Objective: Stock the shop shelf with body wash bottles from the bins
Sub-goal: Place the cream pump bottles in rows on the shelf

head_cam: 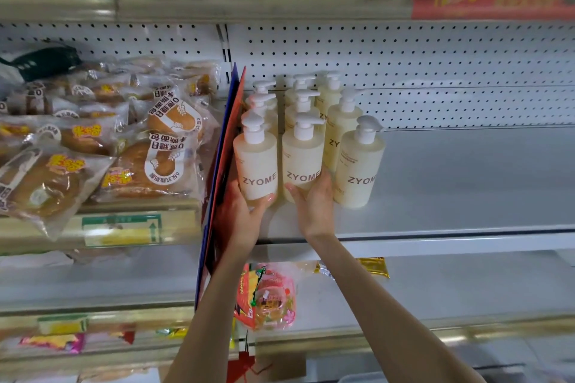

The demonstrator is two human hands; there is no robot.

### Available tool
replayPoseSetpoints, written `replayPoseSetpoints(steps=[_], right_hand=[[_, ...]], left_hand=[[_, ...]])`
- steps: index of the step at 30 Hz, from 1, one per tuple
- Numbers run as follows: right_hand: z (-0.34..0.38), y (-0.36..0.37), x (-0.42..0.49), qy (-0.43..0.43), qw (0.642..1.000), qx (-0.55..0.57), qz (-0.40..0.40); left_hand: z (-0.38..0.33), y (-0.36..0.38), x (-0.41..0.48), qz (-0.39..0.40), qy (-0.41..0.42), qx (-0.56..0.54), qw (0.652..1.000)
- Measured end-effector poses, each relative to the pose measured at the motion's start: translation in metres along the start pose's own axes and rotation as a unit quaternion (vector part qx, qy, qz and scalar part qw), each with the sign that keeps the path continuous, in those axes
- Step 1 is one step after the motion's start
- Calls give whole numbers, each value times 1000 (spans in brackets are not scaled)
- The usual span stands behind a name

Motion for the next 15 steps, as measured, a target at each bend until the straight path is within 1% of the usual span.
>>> replayPoseSetpoints(steps=[3, 8, 10, 11, 13, 14, 15], right_hand=[[-1, 0, 0, 0, 1000, 2, 3], [0, -4, -6, 21, 999, 22, 32], [2, -17, -26, -5, 999, 31, 38], [3, -28, -39, -33, 999, 24, 30], [6, -59, -60, -94, 995, -7, -30], [3, -76, -63, -105, 991, -14, -75], [-3, -92, -60, -95, 988, -10, -118]], left_hand=[[0, -1, 0, -2, 2, 5, 1000], [0, -2, 0, -5, -2, 11, 1000], [1, 0, 1, -3, -5, 15, 1000], [2, 0, 1, -6, -4, 18, 1000], [1, -1, 1, -11, -1, 19, 1000], [1, -1, 1, -13, -1, 21, 1000], [0, -2, 1, -14, -2, 26, 1000]])
Point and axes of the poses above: each hand's wrist, its own x-axis towards the middle knuckle, its own y-axis out of the palm, z = x × y, the point moved 8 cm from there along x, towards the middle knuckle, and after that the axes turned 1 degree about -y, right-handed, at the moved point
